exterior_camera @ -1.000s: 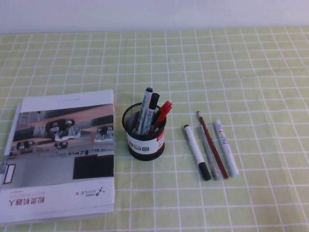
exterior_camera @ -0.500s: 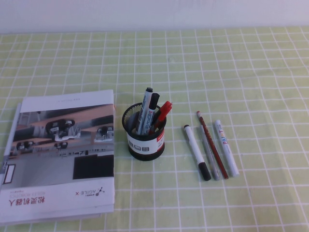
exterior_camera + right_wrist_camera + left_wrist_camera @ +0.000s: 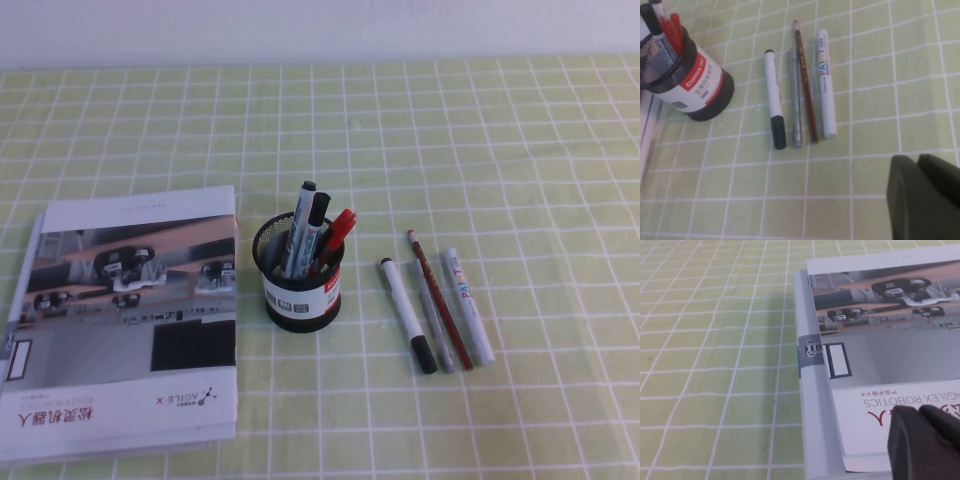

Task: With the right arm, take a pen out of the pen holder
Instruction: 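Take a marker out of the pen holder and lay it on the table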

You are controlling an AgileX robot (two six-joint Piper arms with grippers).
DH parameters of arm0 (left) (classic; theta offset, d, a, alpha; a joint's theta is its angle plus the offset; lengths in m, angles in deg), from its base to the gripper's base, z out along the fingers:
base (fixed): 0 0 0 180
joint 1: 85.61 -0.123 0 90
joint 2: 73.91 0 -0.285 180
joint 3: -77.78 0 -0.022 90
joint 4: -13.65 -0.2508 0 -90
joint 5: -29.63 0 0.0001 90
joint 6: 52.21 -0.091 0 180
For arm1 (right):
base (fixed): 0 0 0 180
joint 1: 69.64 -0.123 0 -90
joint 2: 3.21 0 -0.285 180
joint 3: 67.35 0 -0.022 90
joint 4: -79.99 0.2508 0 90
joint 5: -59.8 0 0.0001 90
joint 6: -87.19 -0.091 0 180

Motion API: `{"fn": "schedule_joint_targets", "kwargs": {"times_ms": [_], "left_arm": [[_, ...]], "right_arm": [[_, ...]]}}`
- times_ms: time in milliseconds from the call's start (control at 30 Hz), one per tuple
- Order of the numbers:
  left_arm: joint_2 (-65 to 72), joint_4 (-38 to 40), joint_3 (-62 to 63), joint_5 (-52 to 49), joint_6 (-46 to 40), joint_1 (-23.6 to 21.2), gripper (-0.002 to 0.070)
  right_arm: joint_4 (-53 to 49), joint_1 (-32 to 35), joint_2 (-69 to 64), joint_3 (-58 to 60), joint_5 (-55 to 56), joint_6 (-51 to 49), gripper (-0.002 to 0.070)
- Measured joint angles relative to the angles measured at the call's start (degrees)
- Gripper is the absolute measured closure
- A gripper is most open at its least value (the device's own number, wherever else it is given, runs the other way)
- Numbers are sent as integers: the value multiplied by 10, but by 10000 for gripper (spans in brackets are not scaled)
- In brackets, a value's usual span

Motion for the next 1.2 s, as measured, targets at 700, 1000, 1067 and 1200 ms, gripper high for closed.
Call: {"fn": "schedule_joint_targets", "kwargs": {"times_ms": [700, 1000, 1067, 1200], "left_arm": [[0, 0, 0, 0, 0, 0, 681], [0, 0, 0, 0, 0, 0, 681], [0, 0, 0, 0, 0, 0, 681], [0, 0, 0, 0, 0, 0, 681]], "right_arm": [[-29, -307, -347, -131, 374, 15, 670], [-53, -383, -426, -109, 633, 3, 451], [-53, -392, -450, -102, 682, -13, 418], [-55, -409, -510, -100, 763, -25, 393]]}}
